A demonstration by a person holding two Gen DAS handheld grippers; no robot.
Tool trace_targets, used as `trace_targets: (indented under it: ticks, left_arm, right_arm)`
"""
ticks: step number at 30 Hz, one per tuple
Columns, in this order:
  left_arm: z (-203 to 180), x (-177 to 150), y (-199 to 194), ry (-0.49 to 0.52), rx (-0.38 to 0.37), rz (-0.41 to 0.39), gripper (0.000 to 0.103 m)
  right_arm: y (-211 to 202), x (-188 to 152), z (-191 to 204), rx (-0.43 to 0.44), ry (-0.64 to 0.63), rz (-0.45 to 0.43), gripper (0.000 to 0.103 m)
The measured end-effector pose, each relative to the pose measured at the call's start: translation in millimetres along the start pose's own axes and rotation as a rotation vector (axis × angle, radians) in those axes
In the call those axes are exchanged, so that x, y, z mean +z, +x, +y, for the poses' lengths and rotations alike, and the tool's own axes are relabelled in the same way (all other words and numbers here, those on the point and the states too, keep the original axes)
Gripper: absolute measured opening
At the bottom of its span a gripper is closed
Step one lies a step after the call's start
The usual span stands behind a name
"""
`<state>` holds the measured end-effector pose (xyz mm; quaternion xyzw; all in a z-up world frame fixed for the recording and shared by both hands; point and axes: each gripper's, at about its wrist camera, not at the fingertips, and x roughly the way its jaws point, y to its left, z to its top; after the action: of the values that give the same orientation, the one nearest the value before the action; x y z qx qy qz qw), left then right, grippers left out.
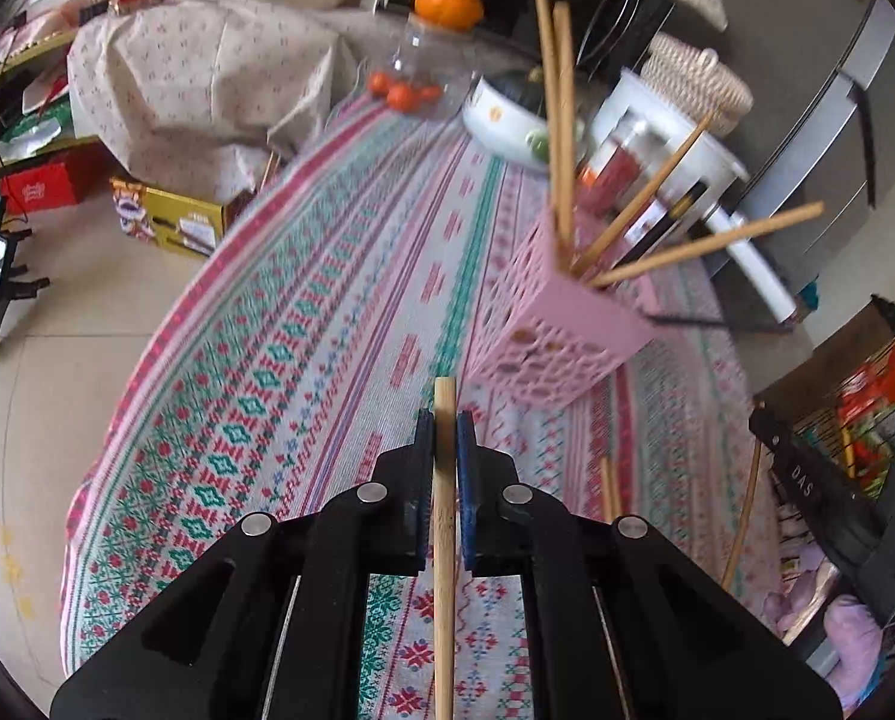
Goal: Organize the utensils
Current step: 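Grasp a wooden chopstick with the left tool while the right tool grasps another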
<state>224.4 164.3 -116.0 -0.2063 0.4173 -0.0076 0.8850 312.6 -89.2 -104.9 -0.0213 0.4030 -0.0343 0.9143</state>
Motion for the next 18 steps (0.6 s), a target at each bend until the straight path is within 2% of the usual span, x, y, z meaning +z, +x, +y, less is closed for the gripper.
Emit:
trace_targets:
  ticks: [4,10,18]
  left_arm:
    - [-0.8,6.4,-22.6,-0.011,-0.048,-0.057,0.007]
    - [0.5,12.2,-43.1,-0.019,-0.065,-0.096,0.007]
    - [1.0,17.2,-69.7,-0.015,-0.071,-0.152,0.007]
  right_arm:
    - [-28.9,4.1,-10.7,0.004,0.015,-0.066,0.005]
    - [-71.1,8.2,-13.5,0.033,0.019,-0.157,0.005]
    - [-98.6,7.3,-10.9,0.098,0.005,-0.171,0.005]
